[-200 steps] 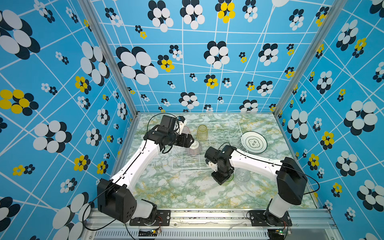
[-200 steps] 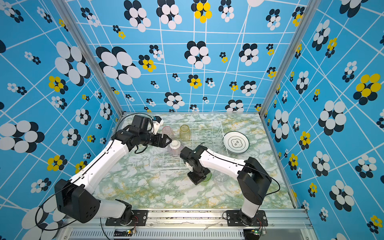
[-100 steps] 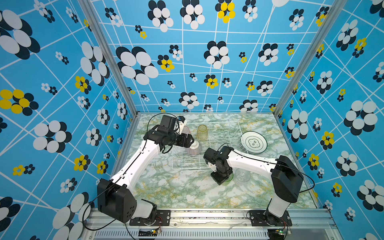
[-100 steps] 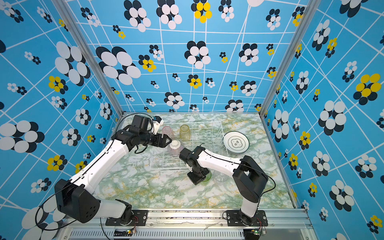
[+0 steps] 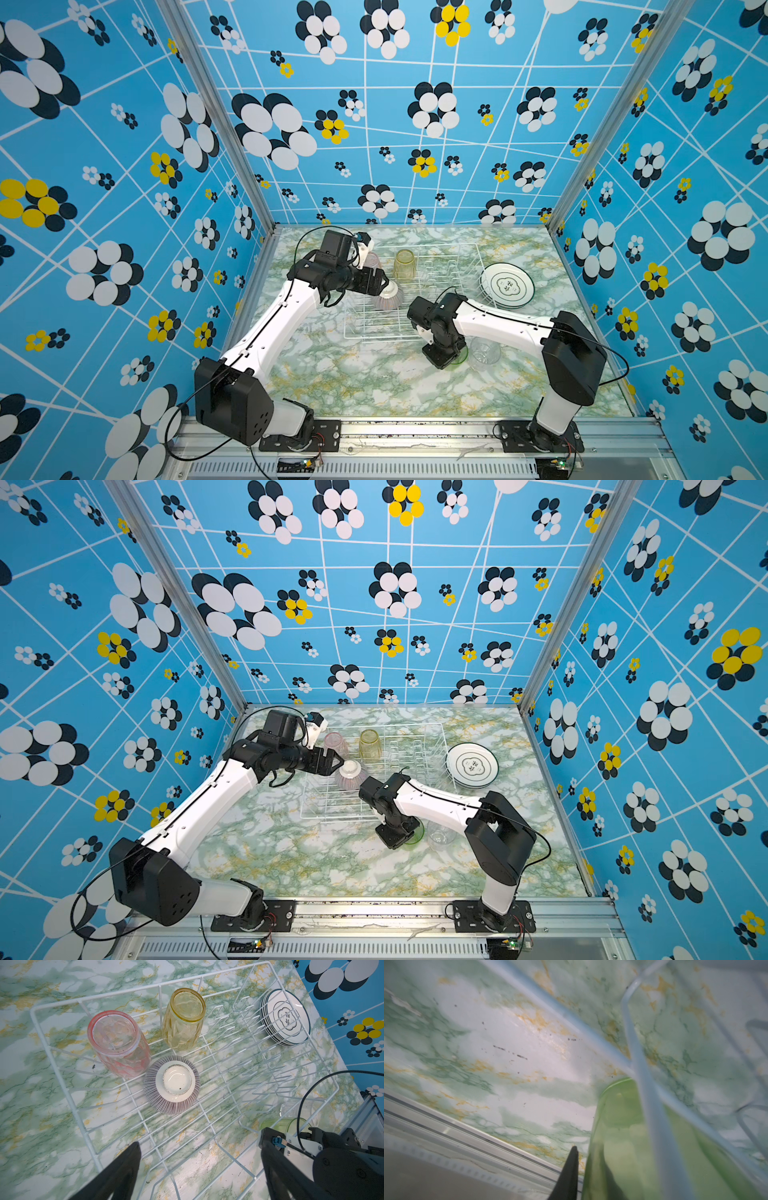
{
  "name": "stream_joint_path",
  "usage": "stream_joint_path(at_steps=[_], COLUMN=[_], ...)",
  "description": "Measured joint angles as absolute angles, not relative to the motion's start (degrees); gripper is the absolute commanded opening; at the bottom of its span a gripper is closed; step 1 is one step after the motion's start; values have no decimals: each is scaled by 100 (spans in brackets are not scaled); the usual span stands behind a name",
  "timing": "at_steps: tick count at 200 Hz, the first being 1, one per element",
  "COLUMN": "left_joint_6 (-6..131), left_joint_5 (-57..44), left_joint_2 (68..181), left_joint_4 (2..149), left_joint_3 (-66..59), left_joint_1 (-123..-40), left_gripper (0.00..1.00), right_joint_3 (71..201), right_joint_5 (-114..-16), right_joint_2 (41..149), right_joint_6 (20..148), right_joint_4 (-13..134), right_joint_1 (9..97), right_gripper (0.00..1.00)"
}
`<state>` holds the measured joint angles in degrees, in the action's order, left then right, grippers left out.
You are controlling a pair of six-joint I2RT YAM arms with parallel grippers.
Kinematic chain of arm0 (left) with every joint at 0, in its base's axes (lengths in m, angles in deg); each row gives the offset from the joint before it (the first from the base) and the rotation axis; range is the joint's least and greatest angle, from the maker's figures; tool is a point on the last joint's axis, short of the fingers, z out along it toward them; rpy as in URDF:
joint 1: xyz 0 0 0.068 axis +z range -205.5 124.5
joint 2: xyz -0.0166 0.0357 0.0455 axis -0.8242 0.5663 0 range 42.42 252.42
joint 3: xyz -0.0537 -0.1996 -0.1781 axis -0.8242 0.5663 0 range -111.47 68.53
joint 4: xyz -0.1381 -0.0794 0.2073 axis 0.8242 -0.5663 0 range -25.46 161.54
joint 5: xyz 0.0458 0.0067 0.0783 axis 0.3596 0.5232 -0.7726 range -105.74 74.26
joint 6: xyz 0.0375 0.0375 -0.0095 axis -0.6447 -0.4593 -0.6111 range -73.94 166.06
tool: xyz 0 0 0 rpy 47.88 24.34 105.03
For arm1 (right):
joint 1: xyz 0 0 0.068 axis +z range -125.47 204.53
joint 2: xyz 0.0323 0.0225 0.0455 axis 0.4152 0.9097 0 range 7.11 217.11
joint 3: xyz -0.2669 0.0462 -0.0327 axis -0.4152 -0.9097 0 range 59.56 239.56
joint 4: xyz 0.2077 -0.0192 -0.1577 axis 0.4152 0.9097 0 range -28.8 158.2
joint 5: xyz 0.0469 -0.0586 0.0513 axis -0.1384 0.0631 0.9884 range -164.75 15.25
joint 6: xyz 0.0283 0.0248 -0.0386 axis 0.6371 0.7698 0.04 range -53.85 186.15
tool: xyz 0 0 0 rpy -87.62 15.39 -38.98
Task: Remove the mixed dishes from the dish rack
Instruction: 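Lower the green glass onto the table beside the clear glass with the right gripper, then open the right gripper and raise it while the left gripper moves over the yellow glass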
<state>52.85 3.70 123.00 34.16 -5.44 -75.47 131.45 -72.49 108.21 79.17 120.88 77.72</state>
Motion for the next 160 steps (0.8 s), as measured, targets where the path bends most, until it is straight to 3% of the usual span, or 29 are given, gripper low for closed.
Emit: stream_joint_path(at_steps=[30,160], left_joint_6=[5282,5239], left_joint_5=[370,257], left_joint_2=[12302,12485], left_joint_4=[3394,3269], left_joint_3=[-544,-544], left_joint_1=[-7547,-7589], left_gripper=[92,92], right_joint_3=[13143,13403], right_joint_5=[-7303,-7365], right_joint_2=[10810,9227], right_joint_6=[7899,7921], right_joint_4=[12101,12385], right_joint_1=[7772,7761], right_gripper=[41,57])
